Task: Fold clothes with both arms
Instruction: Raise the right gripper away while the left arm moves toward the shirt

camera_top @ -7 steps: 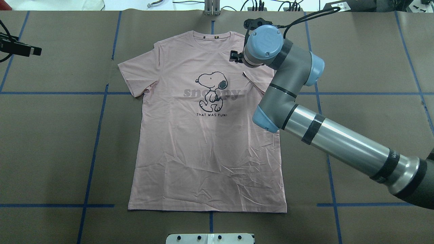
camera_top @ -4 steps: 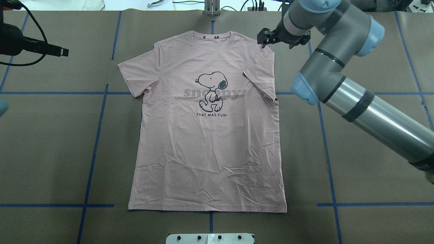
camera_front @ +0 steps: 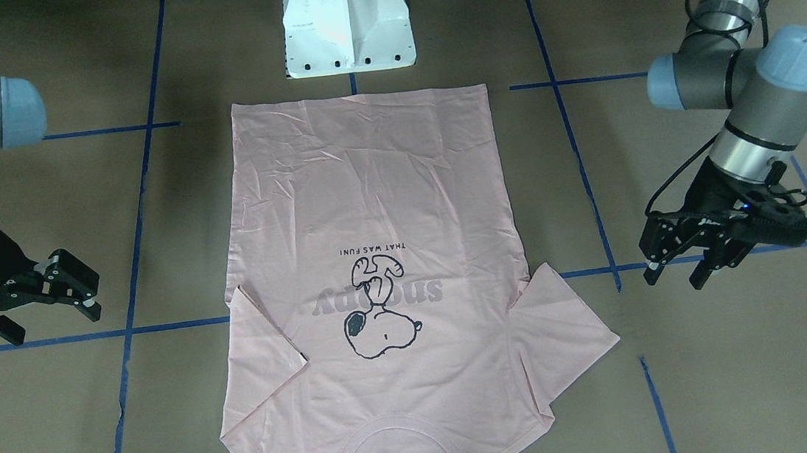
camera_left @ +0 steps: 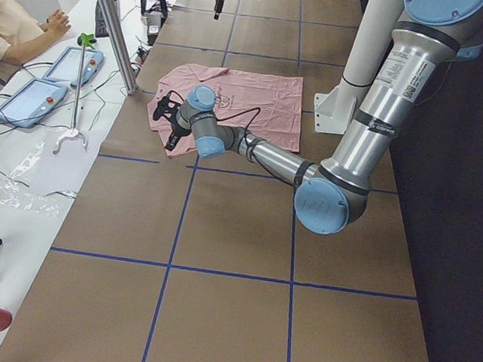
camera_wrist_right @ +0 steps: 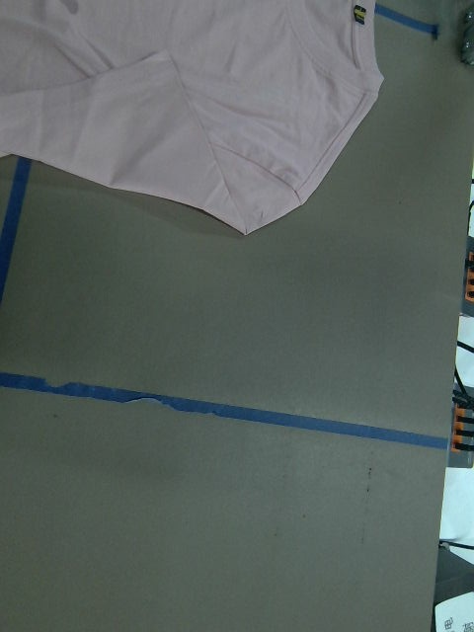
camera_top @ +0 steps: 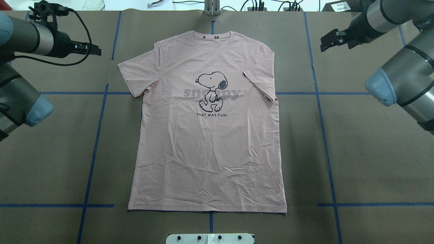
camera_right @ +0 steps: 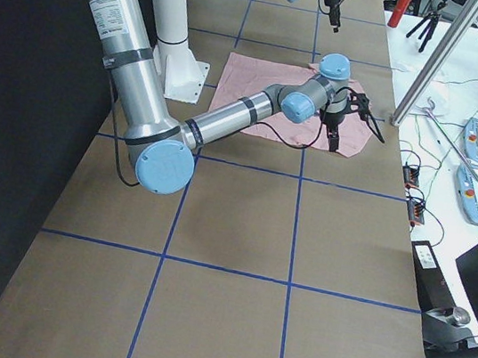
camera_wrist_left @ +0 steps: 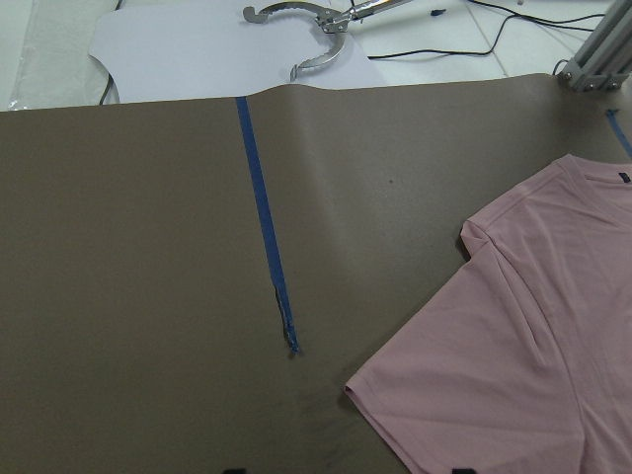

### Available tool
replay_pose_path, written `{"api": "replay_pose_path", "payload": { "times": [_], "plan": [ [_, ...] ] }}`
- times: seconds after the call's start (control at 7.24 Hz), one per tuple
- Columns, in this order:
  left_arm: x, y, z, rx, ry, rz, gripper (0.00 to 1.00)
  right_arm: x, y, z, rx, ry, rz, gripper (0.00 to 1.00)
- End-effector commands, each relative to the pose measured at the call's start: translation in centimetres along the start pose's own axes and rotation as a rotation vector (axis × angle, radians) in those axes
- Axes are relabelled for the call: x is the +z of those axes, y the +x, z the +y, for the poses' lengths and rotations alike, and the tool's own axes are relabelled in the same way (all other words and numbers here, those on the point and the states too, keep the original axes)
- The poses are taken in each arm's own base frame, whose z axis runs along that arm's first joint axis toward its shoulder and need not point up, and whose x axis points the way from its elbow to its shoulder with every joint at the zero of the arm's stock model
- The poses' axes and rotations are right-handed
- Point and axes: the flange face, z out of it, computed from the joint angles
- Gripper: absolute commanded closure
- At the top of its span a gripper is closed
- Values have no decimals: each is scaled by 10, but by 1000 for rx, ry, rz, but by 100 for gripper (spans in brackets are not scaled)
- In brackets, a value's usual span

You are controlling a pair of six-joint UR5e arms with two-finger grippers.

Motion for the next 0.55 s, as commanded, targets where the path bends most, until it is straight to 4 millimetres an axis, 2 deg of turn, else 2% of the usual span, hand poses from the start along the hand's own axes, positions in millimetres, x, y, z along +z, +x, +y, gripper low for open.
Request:
{"api": "replay_pose_path", "payload": {
  "times": [0.0,0.14,0.28,0.41],
  "plan": [
    [68,36,16,-41,33,-95,33,0,7,6,7,-1,6,0],
    [93,36,25,-47,50,-110,33,1,9,6,10,1,12,0],
    [109,19,32,-44,56,-102,34,1,10,7,12,2,14,0],
    [113,23,30,-42,59,-97,36,1,10,7,10,2,14,0]
  ]
}}
